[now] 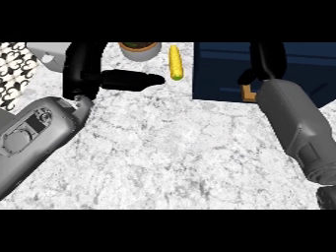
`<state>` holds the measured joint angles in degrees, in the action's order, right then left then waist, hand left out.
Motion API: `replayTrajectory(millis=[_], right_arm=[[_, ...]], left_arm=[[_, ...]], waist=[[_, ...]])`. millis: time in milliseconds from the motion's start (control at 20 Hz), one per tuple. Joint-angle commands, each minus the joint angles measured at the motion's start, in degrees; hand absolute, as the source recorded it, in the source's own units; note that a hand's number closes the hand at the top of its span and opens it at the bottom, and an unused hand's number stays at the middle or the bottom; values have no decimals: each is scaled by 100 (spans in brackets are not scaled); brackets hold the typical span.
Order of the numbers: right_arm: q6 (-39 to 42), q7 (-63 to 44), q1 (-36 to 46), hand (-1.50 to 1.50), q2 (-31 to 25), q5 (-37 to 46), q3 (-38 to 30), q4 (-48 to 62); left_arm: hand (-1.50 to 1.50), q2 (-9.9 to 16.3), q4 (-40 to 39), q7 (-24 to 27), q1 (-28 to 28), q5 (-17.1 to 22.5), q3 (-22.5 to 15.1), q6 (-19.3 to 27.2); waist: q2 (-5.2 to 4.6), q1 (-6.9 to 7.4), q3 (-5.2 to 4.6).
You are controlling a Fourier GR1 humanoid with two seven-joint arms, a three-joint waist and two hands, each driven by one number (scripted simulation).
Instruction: Pick up the can, place it into the drawer and close the drawer
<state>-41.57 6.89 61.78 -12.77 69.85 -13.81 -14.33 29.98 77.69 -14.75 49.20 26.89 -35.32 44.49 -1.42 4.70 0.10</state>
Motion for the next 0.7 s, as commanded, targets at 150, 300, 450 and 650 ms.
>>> replayTrajectory(millis=[150,300,450,650], right_arm=[[175,686,575,-150,344,-908,-710,-171],[226,1113,489,-150,532,-1333,-1038,-259],[368,1292,591,-150,685,-1710,-1369,-292],[691,1862,584,-150,655,-2240,-1786,-389]], left_arm=[[-150,151,179,67,-265,4,156,-111],[-150,127,251,186,-512,6,147,-146],[-150,272,281,-9,-341,-10,204,-192],[-150,68,221,346,-751,-176,156,1]], waist=[[-28,115,14],[-6,50,11],[0,59,20],[-1,-92,8]])
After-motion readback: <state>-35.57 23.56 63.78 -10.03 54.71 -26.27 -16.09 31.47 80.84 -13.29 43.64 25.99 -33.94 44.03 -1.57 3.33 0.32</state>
